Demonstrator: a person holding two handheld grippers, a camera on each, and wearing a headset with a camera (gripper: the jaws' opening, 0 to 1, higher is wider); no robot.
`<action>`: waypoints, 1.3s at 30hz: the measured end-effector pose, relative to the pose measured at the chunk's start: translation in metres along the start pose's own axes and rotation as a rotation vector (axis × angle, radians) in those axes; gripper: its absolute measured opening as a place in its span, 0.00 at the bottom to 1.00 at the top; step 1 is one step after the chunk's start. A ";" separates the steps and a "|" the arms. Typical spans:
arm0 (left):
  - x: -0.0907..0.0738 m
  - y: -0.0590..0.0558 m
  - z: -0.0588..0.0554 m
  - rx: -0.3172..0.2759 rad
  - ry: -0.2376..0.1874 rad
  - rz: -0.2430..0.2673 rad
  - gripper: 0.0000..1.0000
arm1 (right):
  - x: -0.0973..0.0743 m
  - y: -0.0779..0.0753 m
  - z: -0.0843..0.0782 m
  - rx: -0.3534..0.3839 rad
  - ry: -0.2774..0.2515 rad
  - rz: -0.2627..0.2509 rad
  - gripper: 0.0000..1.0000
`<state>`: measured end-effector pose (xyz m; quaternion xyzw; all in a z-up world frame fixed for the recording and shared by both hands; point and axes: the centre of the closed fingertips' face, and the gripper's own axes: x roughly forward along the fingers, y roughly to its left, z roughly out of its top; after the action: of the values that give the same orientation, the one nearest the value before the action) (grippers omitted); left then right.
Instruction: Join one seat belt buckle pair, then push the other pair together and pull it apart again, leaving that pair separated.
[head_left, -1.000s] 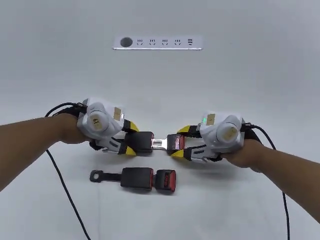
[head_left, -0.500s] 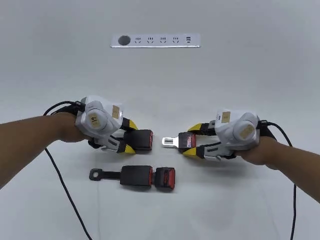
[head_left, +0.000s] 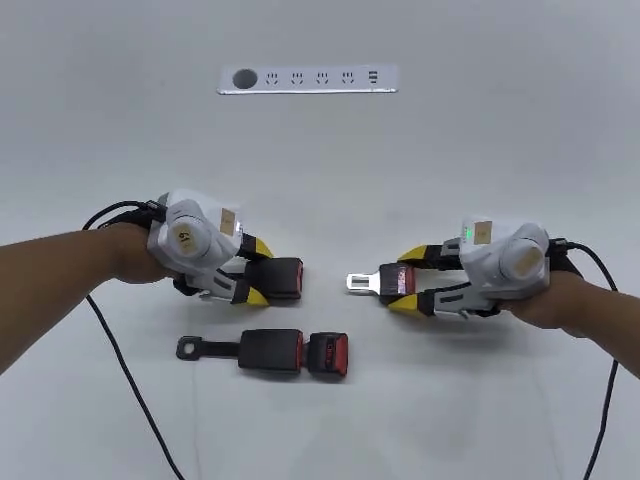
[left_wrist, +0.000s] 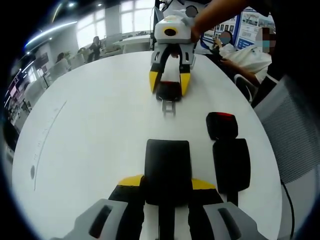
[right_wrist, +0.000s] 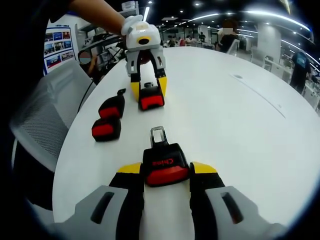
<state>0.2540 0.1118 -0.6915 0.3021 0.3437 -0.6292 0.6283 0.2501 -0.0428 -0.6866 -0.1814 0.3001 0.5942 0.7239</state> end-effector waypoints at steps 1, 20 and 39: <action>0.000 0.000 0.000 0.000 0.000 0.000 0.34 | -0.002 0.000 0.000 0.001 0.000 0.000 0.34; 0.001 0.000 0.000 0.005 0.004 -0.001 0.34 | -0.021 -0.005 -0.012 0.005 -0.008 -0.010 0.35; -0.001 -0.010 0.016 -0.059 -0.016 -0.020 0.49 | -0.024 -0.006 -0.015 -0.006 0.045 -0.029 0.36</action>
<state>0.2449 0.0986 -0.6809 0.2751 0.3600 -0.6274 0.6333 0.2494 -0.0716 -0.6832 -0.2010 0.3118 0.5803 0.7250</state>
